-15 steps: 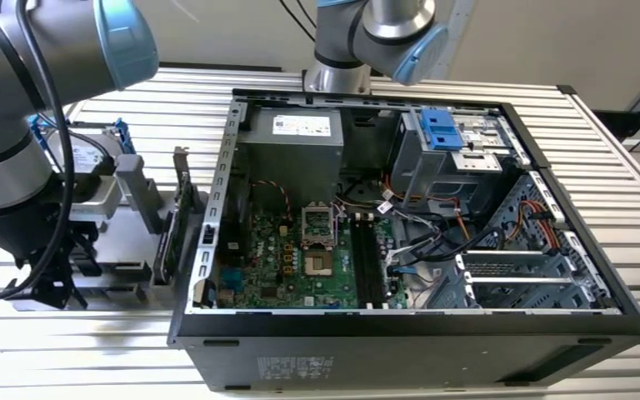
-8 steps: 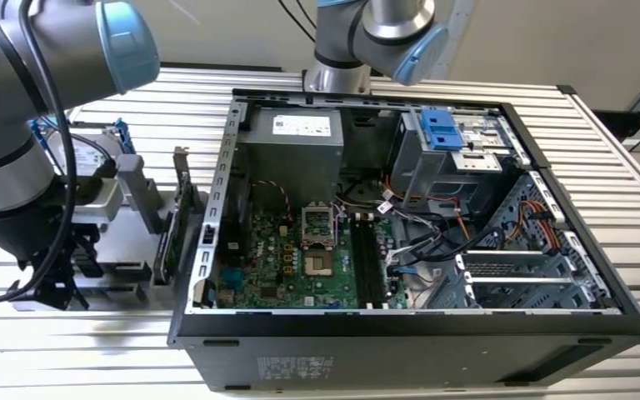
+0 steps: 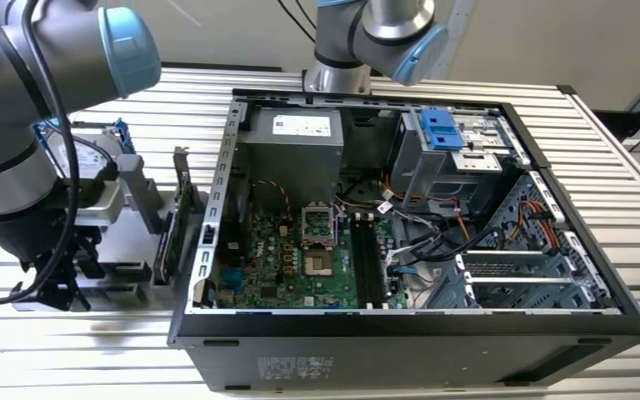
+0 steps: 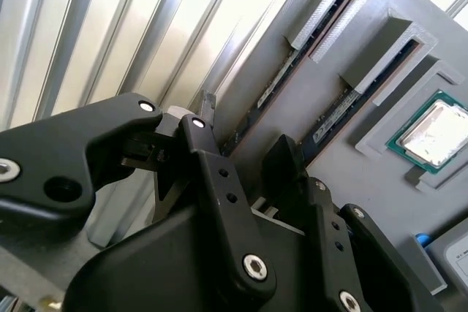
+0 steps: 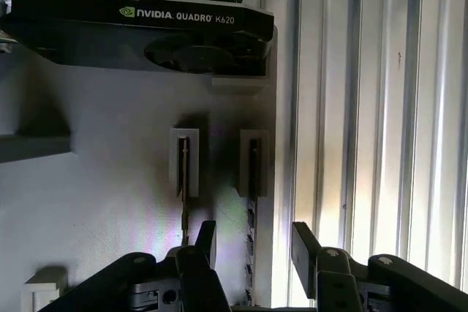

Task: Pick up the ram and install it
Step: 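Pick up the ram and move it above insertion slot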

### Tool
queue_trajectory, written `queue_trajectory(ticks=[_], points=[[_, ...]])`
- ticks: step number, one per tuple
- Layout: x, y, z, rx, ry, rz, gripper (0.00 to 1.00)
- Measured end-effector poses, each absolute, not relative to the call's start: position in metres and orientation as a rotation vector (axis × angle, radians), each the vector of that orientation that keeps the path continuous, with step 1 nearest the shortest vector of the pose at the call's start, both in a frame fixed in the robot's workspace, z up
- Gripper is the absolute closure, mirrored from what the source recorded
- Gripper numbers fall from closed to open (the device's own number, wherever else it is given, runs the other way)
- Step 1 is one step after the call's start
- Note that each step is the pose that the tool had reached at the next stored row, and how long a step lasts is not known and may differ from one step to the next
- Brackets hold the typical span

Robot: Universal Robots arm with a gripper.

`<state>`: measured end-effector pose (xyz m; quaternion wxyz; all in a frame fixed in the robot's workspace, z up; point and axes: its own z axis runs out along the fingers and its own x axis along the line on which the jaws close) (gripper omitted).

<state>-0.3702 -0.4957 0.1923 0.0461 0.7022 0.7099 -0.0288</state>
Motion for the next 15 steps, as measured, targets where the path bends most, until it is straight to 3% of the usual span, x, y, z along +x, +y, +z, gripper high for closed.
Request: queue_trajectory(ticks=[15], points=[[-0.3701,-0.4947,0.1911,2.143,2.167,-0.088,0.00]])
